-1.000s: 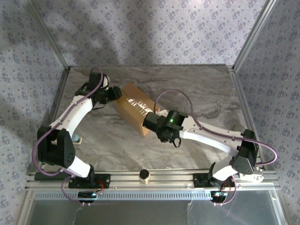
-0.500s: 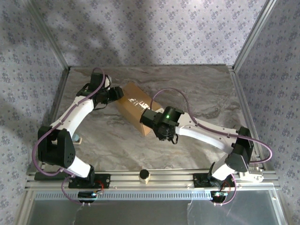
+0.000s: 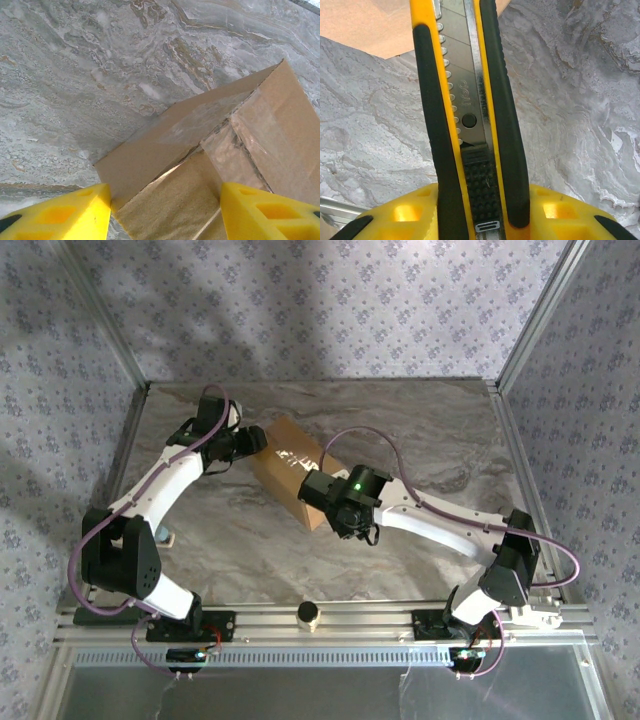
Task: Unpack the express box
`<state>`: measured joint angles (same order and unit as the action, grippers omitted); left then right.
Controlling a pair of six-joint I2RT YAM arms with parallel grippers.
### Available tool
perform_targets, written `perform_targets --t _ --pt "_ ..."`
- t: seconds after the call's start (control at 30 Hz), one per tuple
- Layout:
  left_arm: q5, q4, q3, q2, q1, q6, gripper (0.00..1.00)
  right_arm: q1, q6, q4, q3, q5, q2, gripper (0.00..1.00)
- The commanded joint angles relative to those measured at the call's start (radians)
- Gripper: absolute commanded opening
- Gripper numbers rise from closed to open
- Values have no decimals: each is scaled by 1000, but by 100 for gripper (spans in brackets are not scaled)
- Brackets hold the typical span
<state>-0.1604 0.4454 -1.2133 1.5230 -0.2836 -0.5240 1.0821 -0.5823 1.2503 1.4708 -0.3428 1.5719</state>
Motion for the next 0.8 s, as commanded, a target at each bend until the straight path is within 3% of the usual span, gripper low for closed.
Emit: perform_targets --t 0.0,0.53,0.77 --pt "-31 58 -59 10 -19 -4 59 -2 10 -82 -8 -3 -15 0" --pt "-49 94 -135 -58 65 -50 67 -9 -38 -105 -57 -28 -32 0" --pt "-43 145 -133 -95 69 -59 65 -12 -38 -119 -65 -15 -28 0"
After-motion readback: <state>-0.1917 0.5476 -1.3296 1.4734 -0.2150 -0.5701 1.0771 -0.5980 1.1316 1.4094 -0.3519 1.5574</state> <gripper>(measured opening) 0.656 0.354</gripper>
